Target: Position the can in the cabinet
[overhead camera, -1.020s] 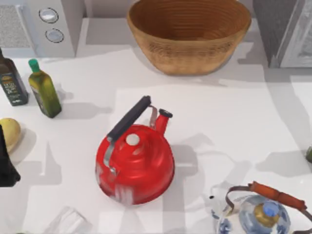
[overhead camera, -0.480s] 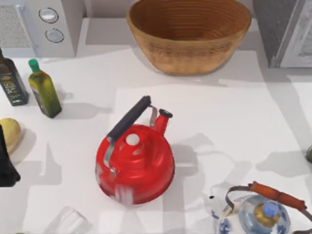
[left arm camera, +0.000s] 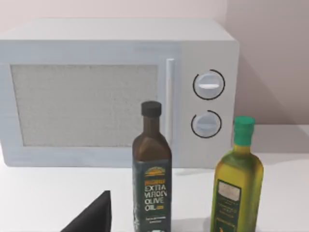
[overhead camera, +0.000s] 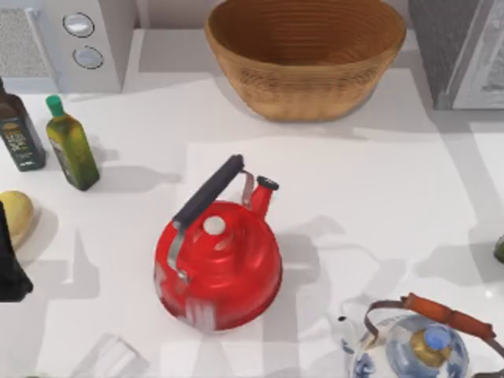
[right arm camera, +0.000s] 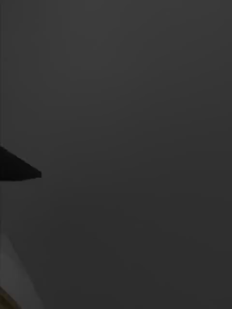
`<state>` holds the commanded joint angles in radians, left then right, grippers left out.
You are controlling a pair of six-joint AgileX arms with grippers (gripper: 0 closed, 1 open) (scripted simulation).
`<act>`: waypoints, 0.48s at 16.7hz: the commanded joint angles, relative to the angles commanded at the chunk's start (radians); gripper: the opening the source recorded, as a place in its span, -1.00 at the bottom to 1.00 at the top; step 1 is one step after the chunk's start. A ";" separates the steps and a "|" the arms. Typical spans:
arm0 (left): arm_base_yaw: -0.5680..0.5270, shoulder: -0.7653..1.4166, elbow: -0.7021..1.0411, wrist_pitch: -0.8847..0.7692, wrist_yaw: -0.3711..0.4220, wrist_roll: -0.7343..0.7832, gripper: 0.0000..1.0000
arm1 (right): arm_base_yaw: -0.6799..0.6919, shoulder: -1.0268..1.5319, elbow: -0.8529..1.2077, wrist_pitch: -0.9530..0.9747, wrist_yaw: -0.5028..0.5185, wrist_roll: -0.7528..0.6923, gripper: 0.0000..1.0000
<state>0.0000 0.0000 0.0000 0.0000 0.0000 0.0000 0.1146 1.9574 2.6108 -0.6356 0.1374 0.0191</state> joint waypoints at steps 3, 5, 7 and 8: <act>0.000 0.000 0.000 0.000 0.000 0.000 1.00 | -0.013 0.103 0.127 -0.036 -0.012 0.000 -1.00; 0.000 0.000 0.000 0.000 0.000 0.000 1.00 | -0.017 0.132 0.157 -0.046 -0.015 -0.001 -1.00; 0.000 0.000 0.000 0.000 0.000 0.000 1.00 | -0.017 0.133 0.158 -0.046 -0.015 -0.001 -1.00; 0.000 0.000 0.000 0.000 0.000 0.000 1.00 | -0.017 0.133 0.158 -0.046 -0.015 -0.001 -1.00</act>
<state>0.0000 0.0000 0.0000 0.0000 0.0000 0.0000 0.0973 2.0902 2.7692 -0.6816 0.1222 0.0186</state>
